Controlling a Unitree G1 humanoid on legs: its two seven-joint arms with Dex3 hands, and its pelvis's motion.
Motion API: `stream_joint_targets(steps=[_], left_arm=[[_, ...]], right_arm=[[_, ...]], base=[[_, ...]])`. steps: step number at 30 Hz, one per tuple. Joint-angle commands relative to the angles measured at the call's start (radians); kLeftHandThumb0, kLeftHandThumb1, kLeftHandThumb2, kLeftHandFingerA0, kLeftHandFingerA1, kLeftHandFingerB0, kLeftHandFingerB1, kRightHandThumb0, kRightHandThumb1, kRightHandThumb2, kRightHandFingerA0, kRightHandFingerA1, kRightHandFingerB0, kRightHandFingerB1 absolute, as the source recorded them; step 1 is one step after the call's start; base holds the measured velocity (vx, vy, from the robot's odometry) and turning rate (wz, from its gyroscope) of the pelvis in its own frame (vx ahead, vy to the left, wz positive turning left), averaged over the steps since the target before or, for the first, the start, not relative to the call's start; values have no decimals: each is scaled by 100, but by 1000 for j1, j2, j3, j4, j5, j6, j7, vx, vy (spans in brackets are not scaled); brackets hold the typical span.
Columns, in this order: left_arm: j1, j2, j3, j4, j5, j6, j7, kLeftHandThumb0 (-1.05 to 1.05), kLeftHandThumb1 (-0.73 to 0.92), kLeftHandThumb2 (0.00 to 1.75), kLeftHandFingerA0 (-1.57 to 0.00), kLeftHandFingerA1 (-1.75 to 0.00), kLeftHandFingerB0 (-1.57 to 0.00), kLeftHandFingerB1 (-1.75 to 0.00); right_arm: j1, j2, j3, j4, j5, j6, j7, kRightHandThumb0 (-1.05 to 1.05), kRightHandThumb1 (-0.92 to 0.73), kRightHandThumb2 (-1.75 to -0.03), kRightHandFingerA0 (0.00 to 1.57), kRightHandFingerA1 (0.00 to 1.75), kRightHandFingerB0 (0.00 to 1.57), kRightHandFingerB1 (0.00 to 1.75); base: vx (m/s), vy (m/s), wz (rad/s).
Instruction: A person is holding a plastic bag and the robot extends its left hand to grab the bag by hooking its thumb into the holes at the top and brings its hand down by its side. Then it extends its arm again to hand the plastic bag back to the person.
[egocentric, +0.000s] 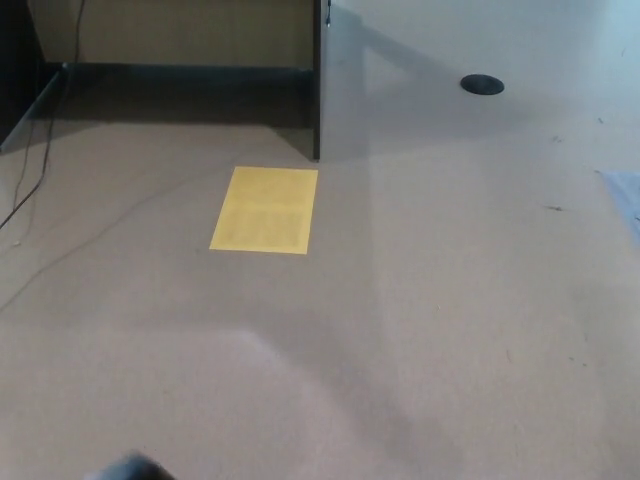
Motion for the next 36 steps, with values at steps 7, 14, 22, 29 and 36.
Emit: stream_joint_targets(steps=[7, 14, 22, 29, 36], left_arm=[[-61, 23, -190, 169, 79, 7, 252, -14, 70, 79, -85, -170, -75, -134], [-27, -1, -278, 152, 82, -2, 310, -2, 67, 83, -87, -168, -76, -143], [-62, 30, -285, 77, 42, 21, 289, -13, 74, 75, -85, -162, -82, -116], [-164, 92, -224, -30, 13, 28, 249, -7, 75, 78, -84, -165, -75, -128], [-307, 104, -140, -268, -58, 85, 77, -5, 73, 72, -88, -168, -80, -122]], right_arm=[[-17, -12, 3, -18, -2, 21, 3, -30, -67, -61, 79, 58, 58, 41], [-13, -18, 12, -31, -5, 17, 10, -29, -67, -60, 81, 67, 60, 41], [-27, -22, 19, -31, -7, 22, 7, -29, -67, -60, 84, 69, 64, 43], [-35, -27, 13, -34, 2, 17, 18, -30, -67, -60, 81, 71, 64, 43], [-30, -25, 6, -37, 11, 14, 28, -33, -65, -61, 81, 77, 61, 43]], base=[[0, 0, 0], [0, 0, 0], [0, 0, 0], [0, 0, 0], [0, 0, 0]])
